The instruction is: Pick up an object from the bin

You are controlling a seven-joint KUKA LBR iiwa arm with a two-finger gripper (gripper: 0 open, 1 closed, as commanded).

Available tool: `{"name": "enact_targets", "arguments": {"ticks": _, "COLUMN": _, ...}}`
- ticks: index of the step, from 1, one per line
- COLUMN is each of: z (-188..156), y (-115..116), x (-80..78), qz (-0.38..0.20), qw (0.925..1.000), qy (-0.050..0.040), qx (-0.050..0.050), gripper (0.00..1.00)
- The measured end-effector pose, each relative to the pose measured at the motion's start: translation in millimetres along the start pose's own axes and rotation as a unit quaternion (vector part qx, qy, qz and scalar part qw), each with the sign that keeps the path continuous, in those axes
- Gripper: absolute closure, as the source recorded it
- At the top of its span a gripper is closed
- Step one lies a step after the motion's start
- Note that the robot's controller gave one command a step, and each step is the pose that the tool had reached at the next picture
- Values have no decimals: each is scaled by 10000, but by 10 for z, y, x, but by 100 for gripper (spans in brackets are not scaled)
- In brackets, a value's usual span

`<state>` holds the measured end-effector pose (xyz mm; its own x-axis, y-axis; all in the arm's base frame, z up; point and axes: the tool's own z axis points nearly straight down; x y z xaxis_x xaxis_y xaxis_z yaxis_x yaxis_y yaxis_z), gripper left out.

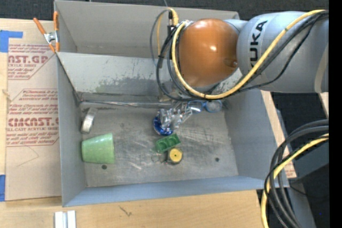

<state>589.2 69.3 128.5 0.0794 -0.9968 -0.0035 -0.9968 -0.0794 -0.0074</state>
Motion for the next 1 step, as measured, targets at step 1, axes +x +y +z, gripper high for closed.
{"name": "enact_targets", "arguments": {"ticks": 1, "z": -453, "y": -14, "x": -21, "qz": 9, "qw": 10000, "qy": 3, "qx": -11, "gripper": 100}}
